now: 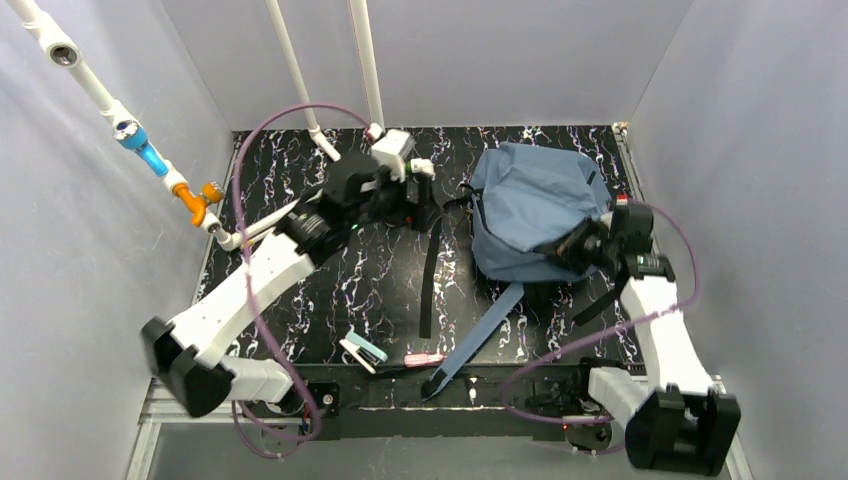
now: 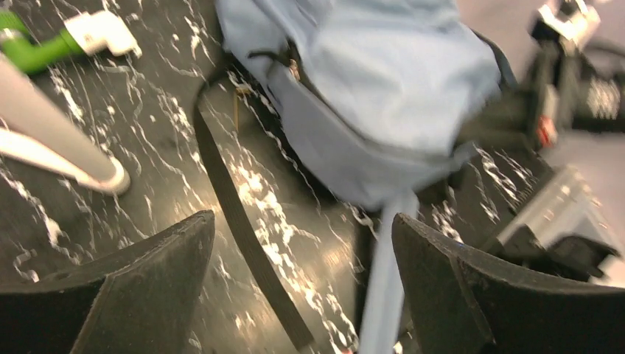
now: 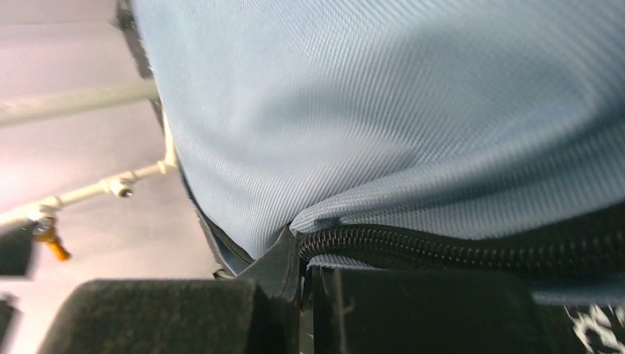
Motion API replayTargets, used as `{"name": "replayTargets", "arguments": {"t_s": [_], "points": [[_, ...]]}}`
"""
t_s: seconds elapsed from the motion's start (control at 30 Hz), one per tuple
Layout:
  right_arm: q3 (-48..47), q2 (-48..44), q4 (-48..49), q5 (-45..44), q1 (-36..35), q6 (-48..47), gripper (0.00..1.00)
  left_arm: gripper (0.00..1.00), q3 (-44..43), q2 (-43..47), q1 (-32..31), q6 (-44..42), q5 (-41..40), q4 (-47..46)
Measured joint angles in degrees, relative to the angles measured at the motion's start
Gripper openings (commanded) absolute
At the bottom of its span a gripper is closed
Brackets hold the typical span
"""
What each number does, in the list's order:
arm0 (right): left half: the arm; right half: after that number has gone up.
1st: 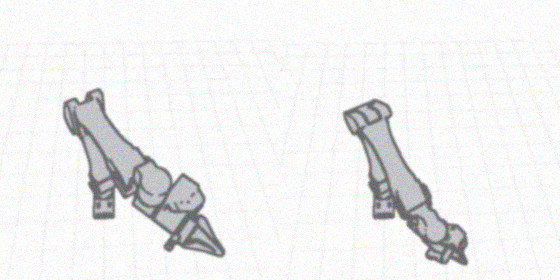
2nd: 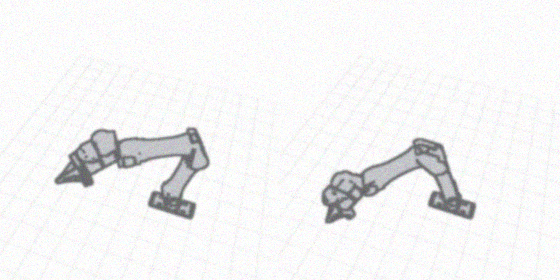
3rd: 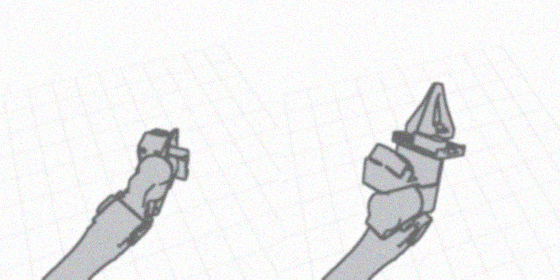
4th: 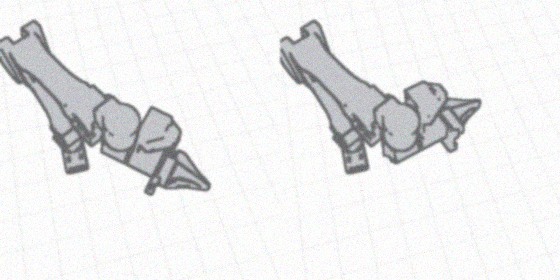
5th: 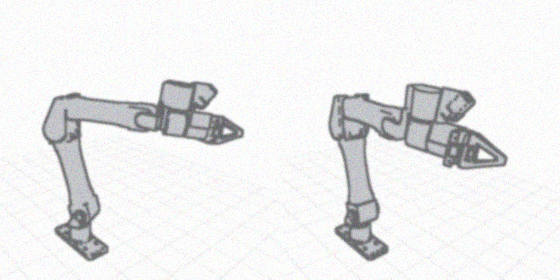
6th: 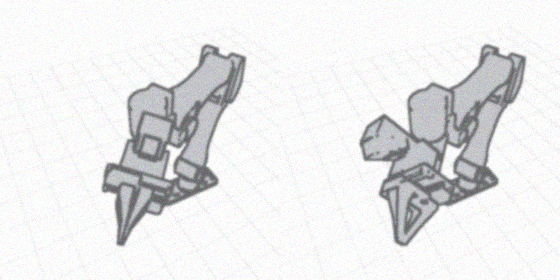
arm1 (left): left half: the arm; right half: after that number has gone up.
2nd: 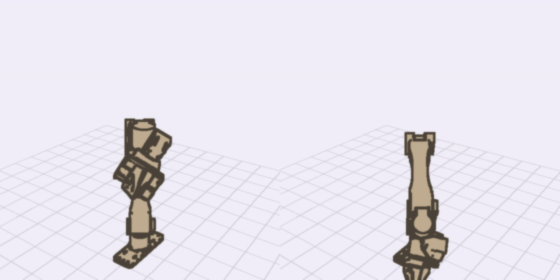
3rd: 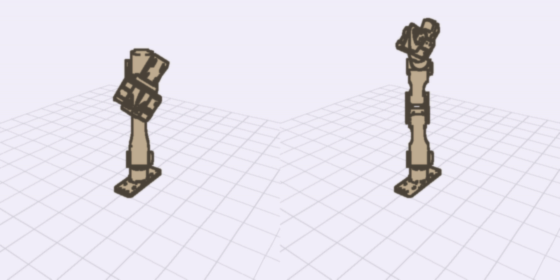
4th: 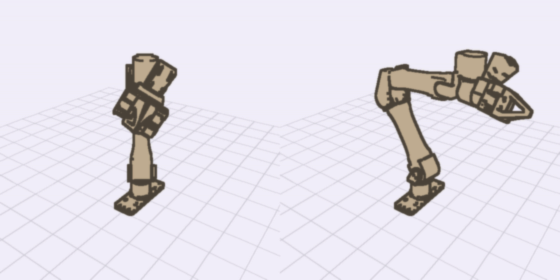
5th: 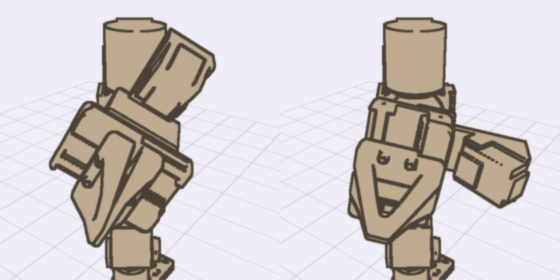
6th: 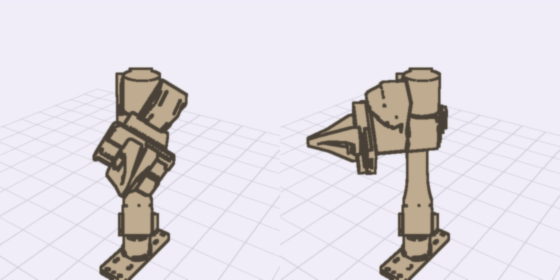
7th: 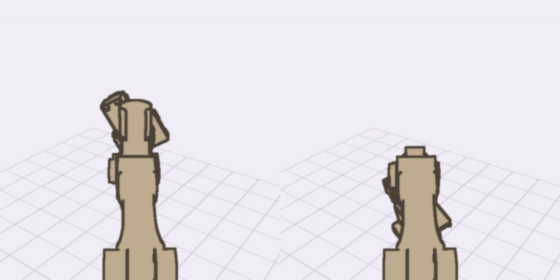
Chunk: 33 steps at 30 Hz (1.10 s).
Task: Pack the student bag
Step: Adjust the student bag at the center of the board.
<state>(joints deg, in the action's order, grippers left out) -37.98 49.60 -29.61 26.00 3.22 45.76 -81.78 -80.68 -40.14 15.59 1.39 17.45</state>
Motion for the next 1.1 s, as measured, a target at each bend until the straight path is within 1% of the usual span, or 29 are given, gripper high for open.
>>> {"name": "replayTargets", "arguments": {"t_s": [0.03,0.1,0.17,0.27,0.43,0.57,0.63,0.7,0.77,0.83,0.97,1.0,1.1], "points": [[-3.9,4.6,1.0,0.6,-0.1,0.7,0.01,0.89,4.0,4.8,0.0,1.4,1.2,1.1],[-11.1,12.1,2.5,0.7,-0.2,1.1,0.01,0.89,8.5,11.5,-0.1,3.6,2.8,2.0],[-18.1,17.5,2.8,-0.4,-0.2,0.9,0.01,0.89,11.8,16.1,0.0,6.1,4.3,1.6],[-31.3,26.2,2.9,-2.8,0.0,0.7,0.01,0.89,17.3,20.9,0.0,10.4,7.3,1.0],[-47.6,37.1,6.0,-5.1,0.2,0.8,0.01,0.89,24.4,23.9,0.0,16.4,11.8,0.8],[-63.0,47.7,6.6,-3.5,-0.1,0.3,0.01,0.89,28.0,26.1,0.0,18.1,13.9,0.6],[-65.5,49.3,7.3,-3.3,-0.5,-0.6,0.01,0.90,29.3,27.8,0.0,18.1,14.1,0.7],[-64.0,48.3,8.5,-3.5,-1.6,-1.6,0.01,0.90,30.0,29.5,0.0,18.1,14.1,0.6],[-57.5,44.6,10.9,-4.5,-3.1,-2.5,0.01,0.90,30.5,30.6,0.0,18.0,14.1,-0.1],[-44.7,37.2,13.9,-5.1,-5.2,-2.5,0.01,0.90,31.2,30.8,0.0,18.0,14.1,-1.2],[-15.7,20.0,16.9,-6.6,-8.6,-1.1,0.01,0.89,32.7,29.4,0.0,18.6,14.3,-2.6],[-9.9,16.1,16.0,-6.9,-9.0,-0.9,0.01,0.90,33.4,28.9,0.0,19.0,14.3,-3.1],[0.8,6.6,13.1,-6.4,-9.1,-1.0,0.01,0.89,35.8,26.9,0.0,20.8,14.6,-5.6]]}}
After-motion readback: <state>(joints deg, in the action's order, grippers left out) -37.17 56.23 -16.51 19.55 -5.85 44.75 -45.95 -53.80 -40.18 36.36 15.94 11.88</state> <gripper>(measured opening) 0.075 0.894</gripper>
